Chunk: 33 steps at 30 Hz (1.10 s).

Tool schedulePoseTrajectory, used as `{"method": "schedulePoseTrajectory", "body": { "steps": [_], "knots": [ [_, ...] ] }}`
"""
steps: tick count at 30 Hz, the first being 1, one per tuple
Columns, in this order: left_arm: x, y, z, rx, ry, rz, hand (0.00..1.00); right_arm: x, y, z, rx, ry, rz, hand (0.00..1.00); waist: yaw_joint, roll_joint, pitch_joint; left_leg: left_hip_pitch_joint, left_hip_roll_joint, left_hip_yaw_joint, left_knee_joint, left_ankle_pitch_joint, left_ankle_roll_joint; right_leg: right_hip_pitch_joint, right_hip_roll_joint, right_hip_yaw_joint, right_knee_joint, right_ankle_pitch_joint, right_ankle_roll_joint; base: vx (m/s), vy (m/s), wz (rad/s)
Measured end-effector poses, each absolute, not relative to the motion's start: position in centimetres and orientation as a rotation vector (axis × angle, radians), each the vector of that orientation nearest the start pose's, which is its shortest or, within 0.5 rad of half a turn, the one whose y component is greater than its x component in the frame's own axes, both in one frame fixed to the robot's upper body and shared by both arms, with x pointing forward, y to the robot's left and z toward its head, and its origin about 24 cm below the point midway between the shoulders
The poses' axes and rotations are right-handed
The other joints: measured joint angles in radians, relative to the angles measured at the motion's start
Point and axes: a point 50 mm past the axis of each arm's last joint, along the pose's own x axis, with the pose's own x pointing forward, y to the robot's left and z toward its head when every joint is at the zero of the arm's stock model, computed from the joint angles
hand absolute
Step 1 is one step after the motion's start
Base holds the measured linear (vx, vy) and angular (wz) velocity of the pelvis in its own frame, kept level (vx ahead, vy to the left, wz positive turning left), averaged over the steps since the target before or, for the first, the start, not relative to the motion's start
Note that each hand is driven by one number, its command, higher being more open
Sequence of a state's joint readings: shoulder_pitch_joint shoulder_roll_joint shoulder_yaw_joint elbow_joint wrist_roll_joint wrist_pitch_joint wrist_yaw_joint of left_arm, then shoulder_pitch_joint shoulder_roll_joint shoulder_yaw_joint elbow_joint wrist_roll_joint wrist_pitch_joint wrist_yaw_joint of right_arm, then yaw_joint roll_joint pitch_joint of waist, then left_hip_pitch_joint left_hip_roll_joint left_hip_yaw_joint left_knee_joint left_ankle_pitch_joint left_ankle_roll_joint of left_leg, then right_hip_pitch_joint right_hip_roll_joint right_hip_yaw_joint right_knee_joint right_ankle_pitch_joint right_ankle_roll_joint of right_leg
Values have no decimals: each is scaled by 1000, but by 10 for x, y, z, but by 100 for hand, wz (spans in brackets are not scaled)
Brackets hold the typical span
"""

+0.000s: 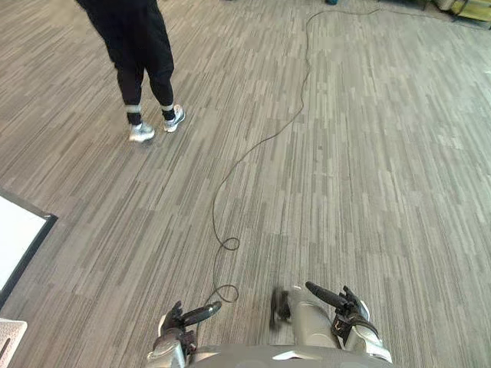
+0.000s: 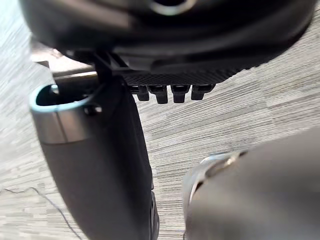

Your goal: Pick up cushions and gather them together orderly.

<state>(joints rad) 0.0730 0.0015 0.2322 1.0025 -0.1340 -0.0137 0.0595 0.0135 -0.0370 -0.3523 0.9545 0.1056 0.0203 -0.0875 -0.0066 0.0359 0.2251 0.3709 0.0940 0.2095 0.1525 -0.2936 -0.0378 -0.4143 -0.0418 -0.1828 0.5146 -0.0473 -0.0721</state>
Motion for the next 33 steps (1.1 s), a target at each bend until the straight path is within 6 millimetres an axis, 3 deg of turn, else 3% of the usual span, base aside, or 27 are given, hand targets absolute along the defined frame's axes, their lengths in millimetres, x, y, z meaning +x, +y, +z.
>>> {"method": "schedulePoseTrajectory", "body": {
  "steps": [1,3,4,5,6,7,10,11,13,14,15,17,18,19,20,21,22,23,24,25,28,29,31,32,33],
  "knots": [
    [105,181,-159,-228,1044,374,100,129,-218,-145,194,960,-488,100,-1,13,3,-20,14,-17,72,44,-44,10,5,-11,30,-54,-14,772,-311,4],
    [106,180,-159,-234,1043,389,100,129,-219,-145,193,959,-494,100,-6,29,8,-86,47,-47,268,105,-46,70,20,-21,17,-103,-18,618,-227,7],
    [107,183,-158,-236,1029,408,100,128,-218,-145,191,968,-492,100,-6,39,16,-198,92,-82,561,203,-81,161,46,-24,-36,-130,-22,435,-143,3],
    [109,184,-156,-238,1017,414,100,127,-217,-146,189,974,-487,100,-3,40,22,-242,116,-79,678,193,-86,205,59,-24,-62,-136,-25,522,-177,-6],
    [113,189,-153,-239,983,436,100,127,-208,-148,169,994,-444,100,4,33,32,-354,168,-43,895,136,-85,325,85,-15,-134,-153,-32,493,-151,-13],
    [115,190,-151,-236,971,441,100,126,-205,-148,158,998,-425,100,8,16,38,-395,176,-22,920,114,-78,371,85,-9,-160,-162,-33,551,-142,-16],
    [122,197,-146,-223,923,453,100,123,-200,-149,150,1005,-405,100,26,-1,35,-545,179,67,817,53,-41,488,85,24,-237,-197,-31,444,-33,-26],
    [125,195,-144,-232,908,452,100,123,-200,-149,148,1005,-405,100,38,-1,35,-596,169,97,700,45,-29,526,82,48,-254,-208,-14,472,72,-60],
    [127,195,-142,-238,887,458,100,117,-200,-151,150,1023,-412,100,61,-9,36,-642,109,91,443,57,-34,589,54,96,-272,-242,13,550,144,-69],
    [127,196,-142,-239,882,462,100,115,-199,-152,150,1029,-416,100,61,-14,37,-656,79,73,347,78,-31,619,40,115,-286,-255,27,561,207,-78],
    [128,195,-141,-244,876,466,100,113,-196,-153,150,1040,-420,100,68,-25,32,-677,41,38,255,158,-16,656,9,158,-312,-278,55,487,196,-82],
    [128,200,-141,-235,870,472,100,110,-188,-155,153,1055,-401,100,83,-47,8,-671,1,27,265,257,7,674,-31,223,-320,-286,73,608,247,-94],
    [127,202,-141,-234,870,476,100,111,-187,-155,153,1056,-396,100,83,-54,3,-674,2,35,289,239,17,670,-38,237,-313,-282,74,807,354,-80],
    [126,207,-140,-234,868,489,100,107,-182,-156,169,1066,-390,100,83,-81,-11,-676,4,58,371,158,57,659,-64,268,-258,-274,87,638,297,-46],
    [126,210,-140,-233,867,495,100,105,-176,-158,183,1076,-385,100,84,-93,-18,-663,5,72,400,120,67,652,-72,278,-204,-274,87,736,354,-63],
    [124,213,-141,-225,882,502,100,103,-174,-158,187,1079,-383,100,87,-114,-28,-616,3,107,415,66,77,590,-83,287,-20,-262,109,568,296,-73],
    [121,215,-143,-216,902,502,100,107,-175,-156,187,1060,-376,100,86,-114,-27,-550,2,138,402,24,82,481,-102,282,234,-197,198,649,362,-68],
    [121,215,-143,-215,904,502,100,107,-175,-156,187,1056,-377,100,86,-113,-25,-541,2,143,400,20,82,469,-104,278,262,-193,206,590,334,-73],
    [120,213,-146,-215,934,498,100,113,-178,-152,183,1020,-379,100,73,-103,-12,-432,-1,170,366,-21,75,362,-138,209,508,-194,206,468,248,-68],
    [118,211,-147,-207,952,494,100,116,-180,-150,178,998,-376,100,63,-99,-12,-341,-2,203,312,-39,63,272,-158,136,592,-210,178,446,181,-74],
    [118,209,-148,-190,959,478,100,123,-182,-145,180,954,-373,100,41,-93,-8,-237,0,233,227,-53,38,137,-167,-7,570,-233,139,470,95,-39],
    [117,208,-149,-170,969,456,100,124,-186,-144,174,940,-383,100,29,-90,-7,-184,2,254,183,-57,15,74,-166,-92,481,-241,125,526,43,-38],
    [114,204,-152,-158,998,432,100,125,-193,-143,181,933,-408,100,9,-75,-2,-87,3,288,95,-54,5,28,-135,-216,244,-230,96,642,12,-33],
    [113,202,-153,-152,1011,422,100,125,-194,-143,187,928,-416,100,-4,-69,-2,-49,1,294,60,-49,-8,11,-101,-239,132,-198,72,650,-55,-18],
    [111,201,-155,-131,1028,400,100,125,-194,-143,187,927,-415,100,-7,-70,-3,7,-9,292,27,-43,-36,9,-51,-244,-10,-75,-13,668,-85,-11]
  ]
}}
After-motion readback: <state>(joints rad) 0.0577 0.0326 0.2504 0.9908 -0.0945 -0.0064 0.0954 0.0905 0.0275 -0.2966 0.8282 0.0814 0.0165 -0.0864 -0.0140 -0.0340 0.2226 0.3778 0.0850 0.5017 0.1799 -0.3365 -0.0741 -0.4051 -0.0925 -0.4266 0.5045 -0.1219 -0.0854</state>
